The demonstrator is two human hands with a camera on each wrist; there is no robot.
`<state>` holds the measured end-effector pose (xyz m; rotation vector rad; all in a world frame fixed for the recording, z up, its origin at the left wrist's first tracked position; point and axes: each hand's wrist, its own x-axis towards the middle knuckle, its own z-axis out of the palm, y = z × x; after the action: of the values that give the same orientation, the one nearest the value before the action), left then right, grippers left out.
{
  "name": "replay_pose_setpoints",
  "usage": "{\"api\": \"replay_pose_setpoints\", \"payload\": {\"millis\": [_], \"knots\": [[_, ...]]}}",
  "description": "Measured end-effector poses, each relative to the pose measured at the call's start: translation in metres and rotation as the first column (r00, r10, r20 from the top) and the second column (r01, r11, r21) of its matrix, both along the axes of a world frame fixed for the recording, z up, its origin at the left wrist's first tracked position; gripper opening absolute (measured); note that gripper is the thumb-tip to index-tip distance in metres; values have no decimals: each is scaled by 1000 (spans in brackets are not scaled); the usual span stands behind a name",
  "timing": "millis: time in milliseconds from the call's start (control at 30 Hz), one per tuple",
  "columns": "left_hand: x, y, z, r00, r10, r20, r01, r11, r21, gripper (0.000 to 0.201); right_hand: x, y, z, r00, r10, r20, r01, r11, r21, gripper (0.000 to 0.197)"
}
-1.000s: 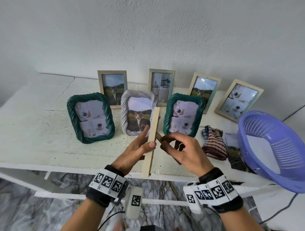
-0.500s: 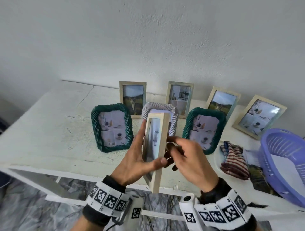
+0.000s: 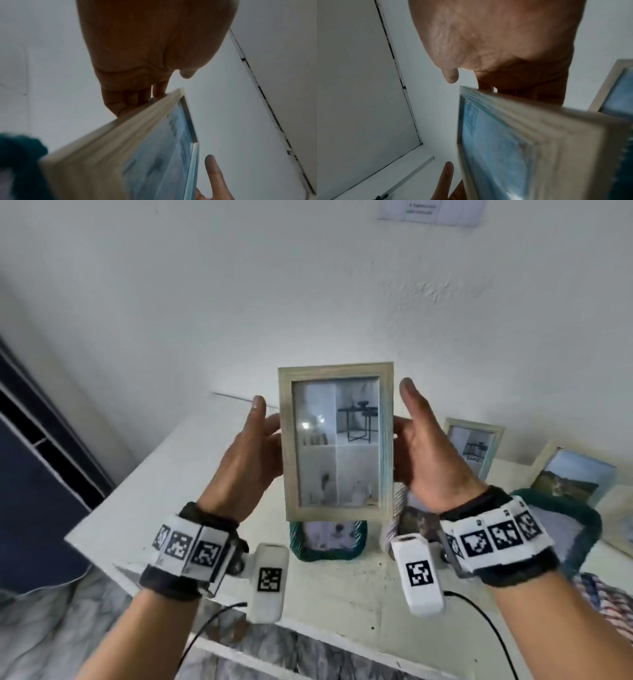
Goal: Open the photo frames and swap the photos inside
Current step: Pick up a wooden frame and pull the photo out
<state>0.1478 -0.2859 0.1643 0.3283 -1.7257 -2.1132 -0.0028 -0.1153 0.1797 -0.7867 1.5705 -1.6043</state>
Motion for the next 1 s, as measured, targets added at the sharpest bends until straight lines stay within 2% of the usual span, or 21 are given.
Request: {"api": "replay_pose_setpoints", "payload": {"millis": [67,100,167,300,433,500,733,900,1000], "knots": [[-13,-32,12,995,-53,85,50,998,34,85,-10,-35,15,998,32,61,-33,999,8,91],[-21,-45,16,991,-67,115,64,997,31,89,-15,-50,22,997,27,77,-29,999,23,85],[-35,-71,21,985,-59,159,59,998,6,92,-27,-82,27,996,33,83,-37,998,58,75],[-59,-107,18,966,7,258,10,998,-64,95,-55,-129,20,989,41,140,-64,985,160,75],[-72,-127,2,943,111,313,-86,992,-93,79,-77,-164,10,994,46,104,-73,959,273,78],[-77,-136,-7,932,145,332,-117,988,-102,77,-86,-181,3,992,76,103,-105,942,318,74],[-86,-165,-49,882,197,428,-182,980,-75,74,-103,-224,-29,982,131,138,-181,866,466,39],[-87,-171,-77,852,173,494,-187,982,-21,84,-104,-241,-41,991,132,17,-115,789,603,26],[-86,-173,-90,837,170,521,-190,982,-14,78,-104,-248,-49,983,161,-85,-66,750,658,25]]}}
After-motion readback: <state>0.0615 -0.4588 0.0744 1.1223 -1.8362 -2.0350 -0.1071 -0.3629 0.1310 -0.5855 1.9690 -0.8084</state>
